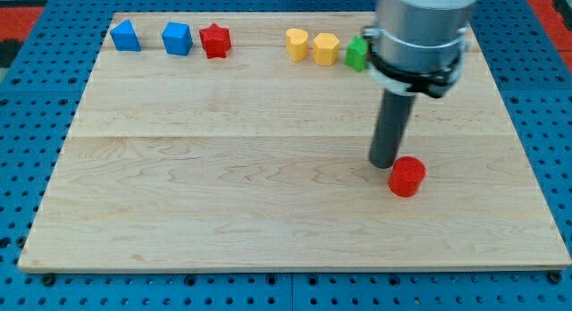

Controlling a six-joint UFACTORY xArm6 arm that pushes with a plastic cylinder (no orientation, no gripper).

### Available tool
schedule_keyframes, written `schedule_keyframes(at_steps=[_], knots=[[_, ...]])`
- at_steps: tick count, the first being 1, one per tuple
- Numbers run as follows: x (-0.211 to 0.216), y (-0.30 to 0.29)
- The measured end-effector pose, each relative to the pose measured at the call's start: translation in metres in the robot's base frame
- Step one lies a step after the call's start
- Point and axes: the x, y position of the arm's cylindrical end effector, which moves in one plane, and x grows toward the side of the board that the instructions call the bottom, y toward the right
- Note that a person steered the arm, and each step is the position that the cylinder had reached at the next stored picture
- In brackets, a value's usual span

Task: Move the red star above the red circle at the bottom right

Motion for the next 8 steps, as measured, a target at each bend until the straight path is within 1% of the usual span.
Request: schedule_keyframes(at_steps=[1,2,3,4,5,6,7,8], knots=[[0.022,0.015],[0.024,0.029],[0.036,0.048],[0.003,0.032],[-0.073,-0.046],[-0.121,-0.142],[-0.173,-0.217],[-0.218,-0.218]])
